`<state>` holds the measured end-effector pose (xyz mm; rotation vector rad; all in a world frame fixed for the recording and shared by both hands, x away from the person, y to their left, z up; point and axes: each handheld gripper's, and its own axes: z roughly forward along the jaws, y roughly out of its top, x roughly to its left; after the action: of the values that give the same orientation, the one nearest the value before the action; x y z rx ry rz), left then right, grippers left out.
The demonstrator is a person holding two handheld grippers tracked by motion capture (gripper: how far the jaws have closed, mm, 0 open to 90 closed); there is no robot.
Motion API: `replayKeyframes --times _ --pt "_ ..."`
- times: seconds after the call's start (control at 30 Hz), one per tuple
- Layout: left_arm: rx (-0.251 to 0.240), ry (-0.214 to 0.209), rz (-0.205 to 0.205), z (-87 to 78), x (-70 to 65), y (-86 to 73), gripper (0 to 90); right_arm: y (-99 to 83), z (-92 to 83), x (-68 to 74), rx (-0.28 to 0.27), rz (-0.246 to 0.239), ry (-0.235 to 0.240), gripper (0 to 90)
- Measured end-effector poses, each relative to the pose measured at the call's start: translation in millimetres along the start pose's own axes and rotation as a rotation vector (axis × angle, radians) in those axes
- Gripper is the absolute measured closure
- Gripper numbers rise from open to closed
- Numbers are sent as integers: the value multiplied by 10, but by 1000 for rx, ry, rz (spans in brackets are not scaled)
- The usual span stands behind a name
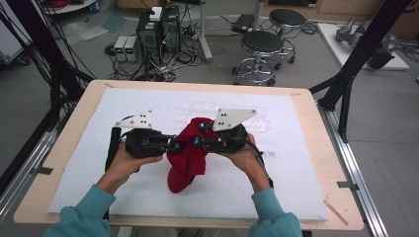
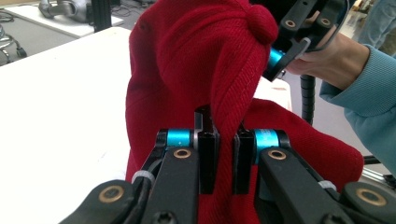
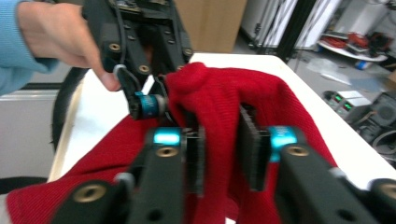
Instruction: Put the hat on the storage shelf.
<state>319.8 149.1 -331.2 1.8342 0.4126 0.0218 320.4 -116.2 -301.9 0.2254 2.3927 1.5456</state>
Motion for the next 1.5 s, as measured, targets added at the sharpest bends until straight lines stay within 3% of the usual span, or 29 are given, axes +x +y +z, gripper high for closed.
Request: replayKeyframes --times 0.03,0.07,0.1,0.2,0.23,0.27,0.3,0.43,0.5,0.6,0.8,1.1,1.37,1.5 --pt "-5 5 0 -6 -2 1 845 -3 -4 -2 -3 13 -4 622" --pt "-3 8 2 -16 2 2 845 -3 -4 -2 -3 13 -4 622" --pt "-4 11 1 -28 4 2 846 -4 -1 -6 -14 23 -45 491" --pt "-6 22 -1 -54 10 3 846 -4 -14 -8 -18 24 -58 426" --pt "-8 25 -3 -62 13 3 846 -2 -26 -6 -33 33 -83 328" --pt "-7 30 -3 -72 19 4 846 -2 -26 -6 -33 33 -83 328" --pt "-2 47 -5 -84 30 1 847 -2 -42 -7 -48 53 -109 231" --pt "-2 64 -9 -98 43 0 847 -2 -73 -16 -66 76 -119 169" --pt "-11 74 -14 -102 54 2 846 -2 -92 0 -66 116 -138 114" --pt "-10 89 -20 -100 68 2 847 3 -110 31 -64 122 -151 113" --pt "-22 163 -41 -97 114 19 847 -17 -155 143 -73 151 -183 113" --pt "-55 235 -34 -59 135 247 847 -182 -217 304 -79 202 -210 113" --pt "-75 293 -39 5 148 379 848 -366 -256 425 -105 245 -184 160" --pt "-85 309 -53 56 153 418 848 -426 -239 468 -85 266 -179 161"
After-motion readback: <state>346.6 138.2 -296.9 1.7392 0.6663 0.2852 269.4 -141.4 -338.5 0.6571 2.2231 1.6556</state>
